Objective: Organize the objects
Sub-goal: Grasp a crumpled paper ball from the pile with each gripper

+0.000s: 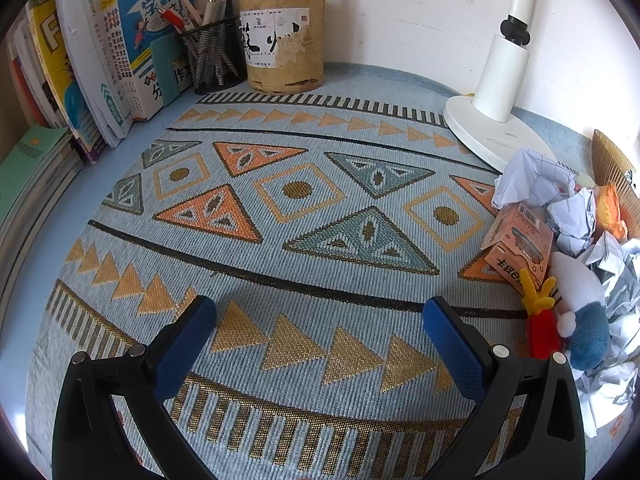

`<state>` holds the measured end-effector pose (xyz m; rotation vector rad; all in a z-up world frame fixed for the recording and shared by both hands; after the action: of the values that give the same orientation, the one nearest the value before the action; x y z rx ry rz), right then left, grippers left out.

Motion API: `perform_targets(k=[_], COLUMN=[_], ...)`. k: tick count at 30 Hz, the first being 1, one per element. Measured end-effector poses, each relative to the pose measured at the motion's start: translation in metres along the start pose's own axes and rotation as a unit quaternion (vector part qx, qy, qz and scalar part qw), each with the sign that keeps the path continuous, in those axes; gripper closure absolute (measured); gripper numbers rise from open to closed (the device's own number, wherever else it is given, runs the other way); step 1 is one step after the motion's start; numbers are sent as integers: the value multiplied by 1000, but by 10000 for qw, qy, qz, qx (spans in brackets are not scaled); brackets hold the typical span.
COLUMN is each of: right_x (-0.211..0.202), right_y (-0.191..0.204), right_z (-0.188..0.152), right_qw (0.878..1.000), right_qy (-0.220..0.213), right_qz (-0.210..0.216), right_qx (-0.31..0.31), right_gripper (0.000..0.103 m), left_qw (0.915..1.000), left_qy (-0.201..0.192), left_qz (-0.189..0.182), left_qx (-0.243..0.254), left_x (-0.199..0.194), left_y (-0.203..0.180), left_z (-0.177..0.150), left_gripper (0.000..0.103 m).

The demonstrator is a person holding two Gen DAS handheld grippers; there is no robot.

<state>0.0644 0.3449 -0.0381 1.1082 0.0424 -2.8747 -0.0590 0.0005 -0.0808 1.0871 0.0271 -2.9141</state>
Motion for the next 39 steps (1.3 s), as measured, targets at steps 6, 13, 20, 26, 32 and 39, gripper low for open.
perform_targets(k=[6, 13, 20, 26, 32, 39], right_x=[-1, 0, 0, -37, -80, -69], right_y=[2, 2, 9, 22, 35, 32], right_z=[-2, -6, -3, -34, -6, 21], right_qw=[10000, 10000, 9992, 9988, 9967, 9896], right_qy=[-6, 13, 349, 365, -371, -226], right_qz=[-18, 6, 146, 302, 679, 1370], right_qx=[5, -9, -136, -119, -229, 380], right_gripper=[0, 0, 0, 0, 14, 14], left_qw=[10000, 10000, 9948, 9769, 9311, 9421], left_qy=[-2, -1, 184, 6, 440, 304], left_qz=[-5, -8, -1000, -2110, -3551, -3199], left_qx=[-3, 5, 47, 343, 716, 961], left_x=[0, 0, -43, -89, -116, -96], left_y=[2, 2, -12, -53, -152, -183], left_z=[-1, -1, -28, -37, -52, -56], left_gripper=[0, 0, 1, 1, 1, 50])
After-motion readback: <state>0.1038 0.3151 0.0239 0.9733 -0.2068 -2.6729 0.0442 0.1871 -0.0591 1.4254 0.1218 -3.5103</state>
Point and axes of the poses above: each gripper's, at about its wrist camera, not at the fingertips, and x roughly the way its jaws point, y to its left, z to its top, the point moved 10 cm from there along x, roughly the way its jaws point, and after that the axes turned 13 degrees about -y, right-handed, at the moved point
